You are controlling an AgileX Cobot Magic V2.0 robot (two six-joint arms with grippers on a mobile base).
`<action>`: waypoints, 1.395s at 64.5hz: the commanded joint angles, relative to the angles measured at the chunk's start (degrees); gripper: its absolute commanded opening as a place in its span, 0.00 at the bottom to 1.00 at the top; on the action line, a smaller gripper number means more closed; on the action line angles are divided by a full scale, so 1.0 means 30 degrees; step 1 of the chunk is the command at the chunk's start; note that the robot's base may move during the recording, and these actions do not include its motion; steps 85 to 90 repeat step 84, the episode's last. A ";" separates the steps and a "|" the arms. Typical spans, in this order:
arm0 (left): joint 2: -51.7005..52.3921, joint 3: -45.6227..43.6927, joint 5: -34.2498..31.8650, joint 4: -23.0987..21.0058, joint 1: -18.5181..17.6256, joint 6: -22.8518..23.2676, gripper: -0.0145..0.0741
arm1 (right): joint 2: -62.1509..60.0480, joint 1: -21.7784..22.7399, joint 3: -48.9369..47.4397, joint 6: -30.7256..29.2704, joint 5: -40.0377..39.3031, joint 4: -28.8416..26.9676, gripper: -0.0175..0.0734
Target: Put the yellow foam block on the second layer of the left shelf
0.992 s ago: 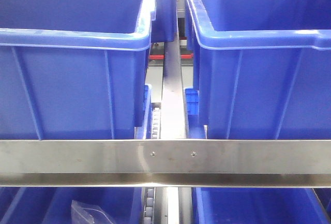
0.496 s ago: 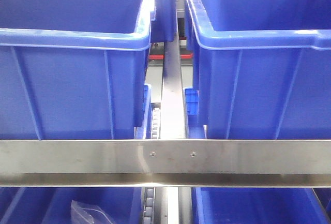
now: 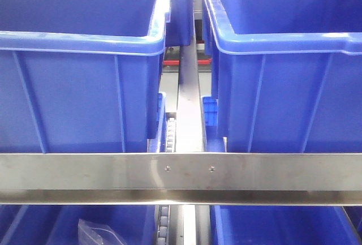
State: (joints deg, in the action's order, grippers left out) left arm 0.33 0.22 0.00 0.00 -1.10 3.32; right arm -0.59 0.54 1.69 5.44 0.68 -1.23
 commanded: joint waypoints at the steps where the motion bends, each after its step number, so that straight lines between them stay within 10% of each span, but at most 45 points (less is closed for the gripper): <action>1: 0.0347 0.0509 -0.1559 -0.0108 -0.0127 0.0062 0.30 | -0.0340 0.0099 -0.0404 -0.0129 -0.2105 0.0225 0.25; 90: 0.0347 0.0509 -0.1559 -0.0108 -0.0127 0.0062 0.30 | -0.0340 0.0099 -0.0404 -0.1549 -0.3430 0.0409 0.25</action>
